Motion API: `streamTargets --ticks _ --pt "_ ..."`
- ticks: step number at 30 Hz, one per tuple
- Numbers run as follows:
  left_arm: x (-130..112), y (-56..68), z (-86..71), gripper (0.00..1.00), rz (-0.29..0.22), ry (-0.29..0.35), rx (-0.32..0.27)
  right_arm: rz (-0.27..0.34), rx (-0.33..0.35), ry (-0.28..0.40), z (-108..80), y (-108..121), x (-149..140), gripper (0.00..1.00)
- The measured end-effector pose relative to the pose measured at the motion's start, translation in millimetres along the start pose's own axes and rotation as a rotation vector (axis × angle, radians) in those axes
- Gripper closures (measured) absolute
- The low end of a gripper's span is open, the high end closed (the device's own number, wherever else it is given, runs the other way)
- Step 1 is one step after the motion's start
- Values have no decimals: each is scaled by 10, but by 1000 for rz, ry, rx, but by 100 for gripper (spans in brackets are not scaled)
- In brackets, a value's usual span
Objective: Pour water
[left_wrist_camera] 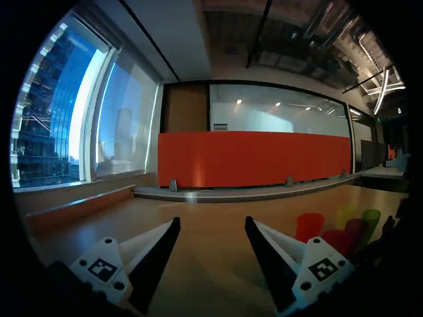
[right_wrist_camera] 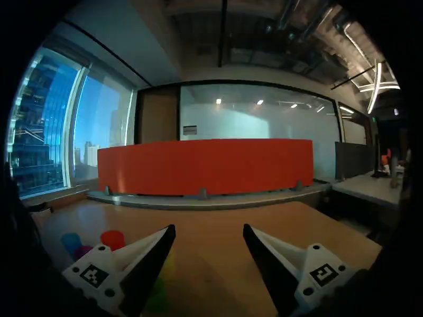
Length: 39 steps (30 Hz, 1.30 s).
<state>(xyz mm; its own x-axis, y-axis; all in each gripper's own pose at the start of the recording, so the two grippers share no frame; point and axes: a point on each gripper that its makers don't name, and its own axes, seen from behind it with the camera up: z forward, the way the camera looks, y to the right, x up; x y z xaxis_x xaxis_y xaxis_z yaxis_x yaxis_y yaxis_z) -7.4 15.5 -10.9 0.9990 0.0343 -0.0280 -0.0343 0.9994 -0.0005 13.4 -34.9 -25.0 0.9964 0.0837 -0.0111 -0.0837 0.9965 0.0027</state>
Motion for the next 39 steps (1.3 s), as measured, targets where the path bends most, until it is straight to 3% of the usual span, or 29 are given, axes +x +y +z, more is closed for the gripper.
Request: streamTargets --ticks 21,39 --pt "-178 23 57 10 -3 -34 -8 3 1 -2 9 3 -22 1" --pt "-181 25 57 9 -1 -38 -9 -22 6 41 -129 73 80 1"
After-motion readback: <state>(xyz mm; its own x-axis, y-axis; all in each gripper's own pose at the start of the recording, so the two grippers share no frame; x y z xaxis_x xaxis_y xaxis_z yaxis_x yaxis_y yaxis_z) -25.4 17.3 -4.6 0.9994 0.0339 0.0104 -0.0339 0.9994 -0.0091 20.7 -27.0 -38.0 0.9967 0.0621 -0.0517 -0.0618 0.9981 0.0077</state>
